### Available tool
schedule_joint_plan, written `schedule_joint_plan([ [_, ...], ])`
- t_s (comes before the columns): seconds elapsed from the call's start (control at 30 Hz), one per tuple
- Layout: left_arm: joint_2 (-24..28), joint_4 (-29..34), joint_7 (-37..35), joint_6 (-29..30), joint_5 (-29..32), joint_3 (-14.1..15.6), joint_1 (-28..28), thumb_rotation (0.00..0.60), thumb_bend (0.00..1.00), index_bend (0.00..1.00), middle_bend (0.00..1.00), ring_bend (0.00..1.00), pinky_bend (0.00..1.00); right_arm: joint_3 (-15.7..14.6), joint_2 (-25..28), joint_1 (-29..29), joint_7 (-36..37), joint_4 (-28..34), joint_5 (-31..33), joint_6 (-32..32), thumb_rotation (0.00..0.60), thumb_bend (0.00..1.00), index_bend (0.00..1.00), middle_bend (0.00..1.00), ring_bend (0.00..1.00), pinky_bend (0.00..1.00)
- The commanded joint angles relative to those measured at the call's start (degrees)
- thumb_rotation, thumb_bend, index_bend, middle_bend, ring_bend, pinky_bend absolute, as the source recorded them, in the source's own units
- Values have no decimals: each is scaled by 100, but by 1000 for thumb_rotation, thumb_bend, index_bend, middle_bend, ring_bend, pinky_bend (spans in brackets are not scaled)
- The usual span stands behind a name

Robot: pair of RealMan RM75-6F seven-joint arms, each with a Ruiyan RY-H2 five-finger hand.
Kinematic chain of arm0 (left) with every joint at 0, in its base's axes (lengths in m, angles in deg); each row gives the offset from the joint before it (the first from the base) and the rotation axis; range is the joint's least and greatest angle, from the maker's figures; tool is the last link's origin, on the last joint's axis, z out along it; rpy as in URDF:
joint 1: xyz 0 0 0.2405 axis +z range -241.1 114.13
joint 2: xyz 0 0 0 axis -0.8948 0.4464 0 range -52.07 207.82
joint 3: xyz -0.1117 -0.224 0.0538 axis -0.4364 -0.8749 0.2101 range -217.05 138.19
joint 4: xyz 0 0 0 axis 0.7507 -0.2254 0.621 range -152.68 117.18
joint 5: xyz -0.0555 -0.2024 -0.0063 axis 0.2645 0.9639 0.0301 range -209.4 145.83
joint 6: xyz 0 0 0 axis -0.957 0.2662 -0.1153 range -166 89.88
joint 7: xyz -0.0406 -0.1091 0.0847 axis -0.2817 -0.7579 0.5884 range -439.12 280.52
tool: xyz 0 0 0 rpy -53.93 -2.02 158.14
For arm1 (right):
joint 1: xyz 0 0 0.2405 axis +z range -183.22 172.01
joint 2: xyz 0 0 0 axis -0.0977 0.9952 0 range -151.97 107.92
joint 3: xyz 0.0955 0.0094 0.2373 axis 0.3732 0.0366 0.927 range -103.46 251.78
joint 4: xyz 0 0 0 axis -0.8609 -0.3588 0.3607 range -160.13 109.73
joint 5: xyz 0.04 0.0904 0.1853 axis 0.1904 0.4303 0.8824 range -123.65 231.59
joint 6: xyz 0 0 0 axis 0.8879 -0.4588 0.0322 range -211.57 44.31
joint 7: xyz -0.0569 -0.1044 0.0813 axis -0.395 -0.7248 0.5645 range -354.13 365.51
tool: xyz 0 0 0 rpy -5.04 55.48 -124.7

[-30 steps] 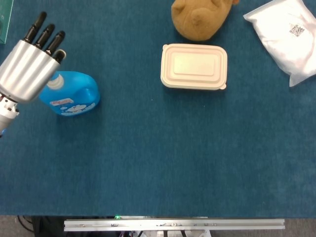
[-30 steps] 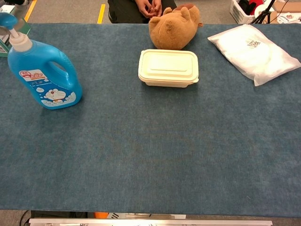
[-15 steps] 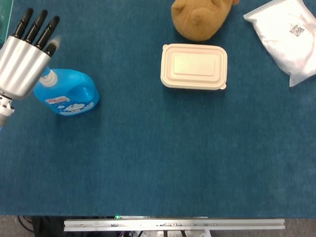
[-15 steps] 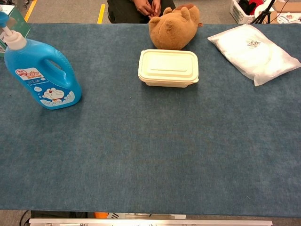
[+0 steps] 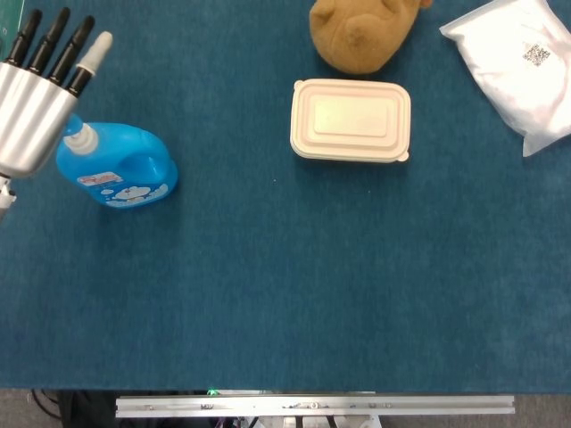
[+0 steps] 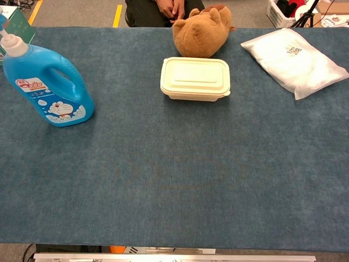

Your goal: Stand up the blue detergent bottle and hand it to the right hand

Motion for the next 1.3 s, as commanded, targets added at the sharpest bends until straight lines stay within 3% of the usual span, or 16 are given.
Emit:
schedule_joint_plan([
  [0.03, 22, -9, -2, 22, 56, -17, 32, 600, 284, 74, 96, 65, 163, 4, 0, 8, 4, -3, -3, -8, 600, 114, 60, 209, 107, 261],
  [0.73, 368, -90, -92, -186, 734, 66, 402, 600, 285, 74, 97, 67, 163, 10, -5, 74, 29, -38, -39, -97, 600, 113, 59, 209, 107, 261],
  [0.93, 717, 84, -1163, -859, 1331, 119, 492, 600, 284, 75, 97, 72, 163, 11, 11, 80, 15, -31, -49, -96, 600, 114, 60, 209, 107, 261],
  [1.03, 991, 241, -2156, -1416, 1514, 170, 474, 600, 285, 78, 97, 72, 163, 13, 17, 81, -5, -2, -80, -76, 600, 114, 59, 209, 107, 261],
  [1.3, 1350, 191, -4391, -2219, 1199, 304, 401, 600, 255, 117, 112, 112, 208, 5, 27, 94, -67, 68, -147, -58, 600, 114, 59, 209, 107, 261],
])
